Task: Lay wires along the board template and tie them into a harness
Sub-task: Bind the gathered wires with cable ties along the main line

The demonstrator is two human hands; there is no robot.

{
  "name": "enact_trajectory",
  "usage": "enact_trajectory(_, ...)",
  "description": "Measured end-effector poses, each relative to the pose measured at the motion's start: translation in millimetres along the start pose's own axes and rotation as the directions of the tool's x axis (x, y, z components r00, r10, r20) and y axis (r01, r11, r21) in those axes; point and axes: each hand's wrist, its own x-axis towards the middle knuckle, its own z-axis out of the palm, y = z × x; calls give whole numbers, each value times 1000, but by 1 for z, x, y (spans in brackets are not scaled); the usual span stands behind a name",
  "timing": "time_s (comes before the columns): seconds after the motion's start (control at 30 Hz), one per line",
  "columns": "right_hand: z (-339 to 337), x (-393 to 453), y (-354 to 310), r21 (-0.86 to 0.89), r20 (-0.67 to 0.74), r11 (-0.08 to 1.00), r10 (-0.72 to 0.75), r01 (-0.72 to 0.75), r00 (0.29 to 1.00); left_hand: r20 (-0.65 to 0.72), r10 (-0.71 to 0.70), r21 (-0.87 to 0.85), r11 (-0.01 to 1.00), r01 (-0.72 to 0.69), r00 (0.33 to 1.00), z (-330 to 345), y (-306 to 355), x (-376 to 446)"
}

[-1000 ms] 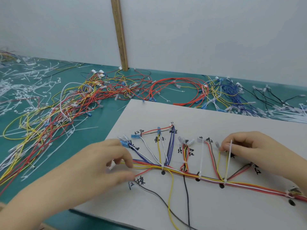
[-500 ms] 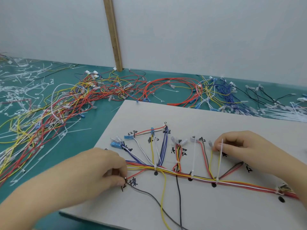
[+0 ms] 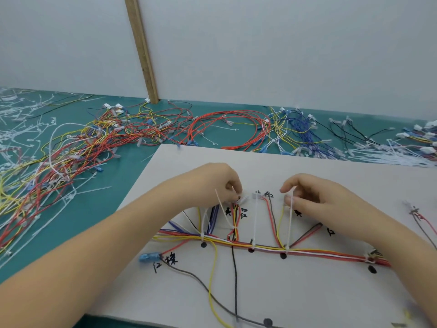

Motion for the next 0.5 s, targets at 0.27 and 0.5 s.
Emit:
enact_trajectory(0.27,1,0,1,-63,3,998,-30,30,1000,51,87,-73,994,-83,995,-1,1,-1)
enact_trajectory(0.5,3,1,-7,-217,59,970,-97,108,994,74,67,-100,993,-59,995,-2,1,5)
